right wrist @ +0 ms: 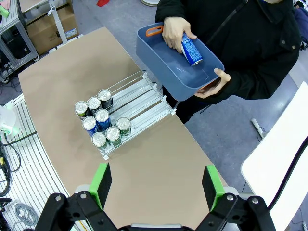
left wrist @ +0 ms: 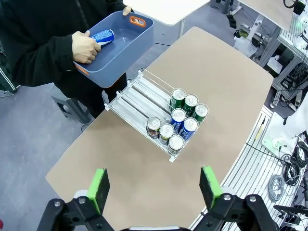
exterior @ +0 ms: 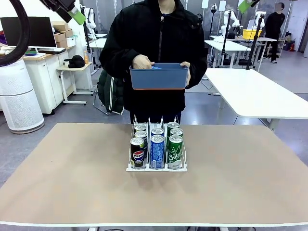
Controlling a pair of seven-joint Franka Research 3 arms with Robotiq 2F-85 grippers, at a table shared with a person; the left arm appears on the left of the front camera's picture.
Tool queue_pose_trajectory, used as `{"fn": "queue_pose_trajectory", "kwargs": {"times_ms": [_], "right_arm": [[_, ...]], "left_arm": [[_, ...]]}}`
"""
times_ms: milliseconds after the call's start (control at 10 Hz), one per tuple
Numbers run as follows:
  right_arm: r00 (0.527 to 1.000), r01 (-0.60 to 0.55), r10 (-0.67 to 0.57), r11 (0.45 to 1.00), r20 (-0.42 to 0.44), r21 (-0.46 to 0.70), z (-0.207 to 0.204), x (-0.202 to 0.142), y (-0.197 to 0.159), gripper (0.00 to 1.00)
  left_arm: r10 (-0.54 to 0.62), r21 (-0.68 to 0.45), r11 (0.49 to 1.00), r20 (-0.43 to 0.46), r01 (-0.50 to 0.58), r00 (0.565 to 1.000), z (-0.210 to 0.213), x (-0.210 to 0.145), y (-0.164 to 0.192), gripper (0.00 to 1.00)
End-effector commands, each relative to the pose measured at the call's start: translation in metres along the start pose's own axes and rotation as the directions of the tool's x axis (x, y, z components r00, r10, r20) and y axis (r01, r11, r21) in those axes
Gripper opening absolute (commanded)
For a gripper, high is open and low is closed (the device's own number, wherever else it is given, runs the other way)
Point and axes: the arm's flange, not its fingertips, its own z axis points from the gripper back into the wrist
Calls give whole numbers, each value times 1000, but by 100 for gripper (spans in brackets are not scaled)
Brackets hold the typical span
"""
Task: Fill the beverage cans into the dispenser.
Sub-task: Pick up the Ionic drink handed by the human.
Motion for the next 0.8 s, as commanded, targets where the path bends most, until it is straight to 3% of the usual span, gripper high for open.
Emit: {"fn": "queue_pose_trajectory", "kwargs": {"times_ms": [0, 700], "right_arm": [[1000, 7, -7, 1000, 0, 0, 0, -2, 1, 100], [1000, 7, -7, 1000, 0, 0, 0, -2, 1, 100]], "left_arm": [[6, -3, 1000, 9, -6, 1000, 1, -1, 2, 100], [6, -3, 1000, 9, -6, 1000, 1, -1, 2, 100]]}}
